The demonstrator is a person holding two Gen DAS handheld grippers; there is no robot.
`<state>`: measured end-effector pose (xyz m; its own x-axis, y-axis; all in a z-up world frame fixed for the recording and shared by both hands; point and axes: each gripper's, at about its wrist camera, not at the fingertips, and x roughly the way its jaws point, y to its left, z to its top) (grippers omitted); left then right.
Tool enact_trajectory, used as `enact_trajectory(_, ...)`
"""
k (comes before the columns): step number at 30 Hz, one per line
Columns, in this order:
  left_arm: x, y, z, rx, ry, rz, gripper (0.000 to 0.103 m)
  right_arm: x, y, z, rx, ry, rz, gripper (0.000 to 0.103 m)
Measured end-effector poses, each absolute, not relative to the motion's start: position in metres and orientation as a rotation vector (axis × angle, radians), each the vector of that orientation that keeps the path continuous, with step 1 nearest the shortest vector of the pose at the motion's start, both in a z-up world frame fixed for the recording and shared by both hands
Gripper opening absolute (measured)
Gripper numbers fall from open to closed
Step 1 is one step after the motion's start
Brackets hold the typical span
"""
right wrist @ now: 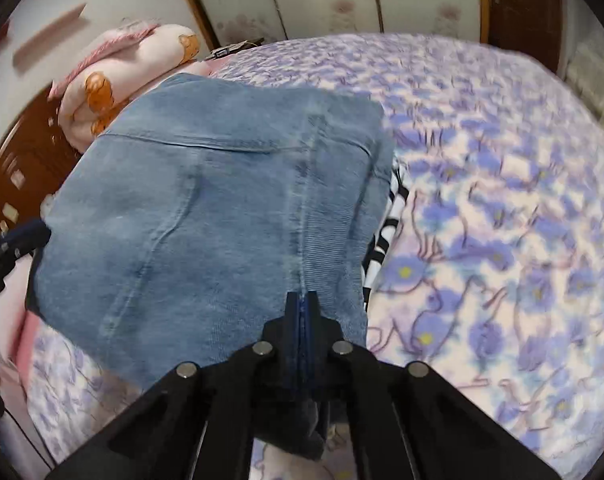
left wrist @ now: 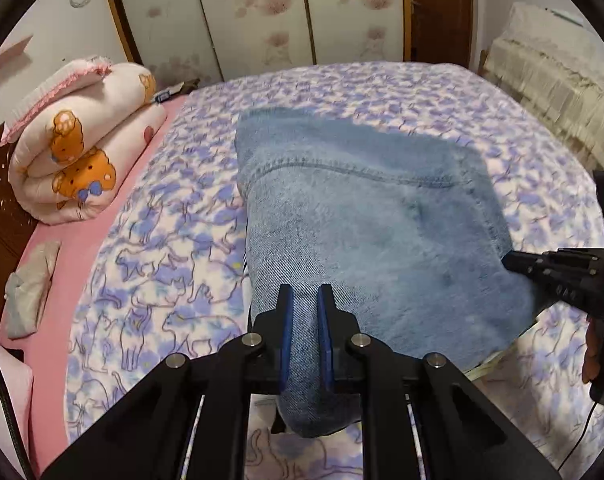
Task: Fold large clothes
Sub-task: 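Carry the jacket onto the shirt stack with both tools and open them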
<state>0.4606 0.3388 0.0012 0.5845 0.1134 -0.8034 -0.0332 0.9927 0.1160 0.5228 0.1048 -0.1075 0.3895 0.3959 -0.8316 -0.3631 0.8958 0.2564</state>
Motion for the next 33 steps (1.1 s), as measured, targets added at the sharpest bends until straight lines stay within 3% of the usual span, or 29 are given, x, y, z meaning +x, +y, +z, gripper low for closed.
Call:
enact_trajectory(11, 0.456, 0.333, 0.001, 0.085, 0.920, 0.129, 0.011, 0.516, 0.099, -0.091, 0.054, 1.075, 0.486, 0.003)
enact_trajectory(14, 0.451, 0.332, 0.006, 0.015, 0.927, 0.112, 0.035, 0.505, 0.089, -0.079, 0.090, 1.069, 0.493, 0.003)
enact_trajectory(16, 0.446, 0.330, 0.008, -0.030, 0.929, 0.111, 0.072, 0.498, 0.080, -0.073, 0.122, 1.071, 0.502, 0.004)
enact_trajectory(18, 0.440, 0.327, 0.011, -0.066, 0.914, 0.109, 0.074, 0.493, 0.073, -0.068, 0.151, 1.081, 0.506, 0.008)
enact_trajectory(20, 0.433, 0.321, 0.014, -0.091, 0.912, 0.098, 0.074, 0.486, 0.065, -0.065, 0.181, 1.093, 0.510, 0.026)
enact_trajectory(22, 0.428, 0.314, 0.016, -0.105, 0.914, 0.099, 0.076, 0.478, 0.057, -0.061, 0.206, 1.093, 0.508, 0.037)
enact_trajectory(29, 0.401, 0.286, 0.017, -0.173, 0.921, 0.070, 0.088, 0.448, 0.035, -0.047, 0.216, 1.077, 0.502, 0.040)
enact_trajectory(33, 0.385, 0.266, 0.010, -0.198, 0.944, 0.045, 0.088, 0.427, 0.015, -0.043, 0.227, 1.064, 0.485, 0.050)
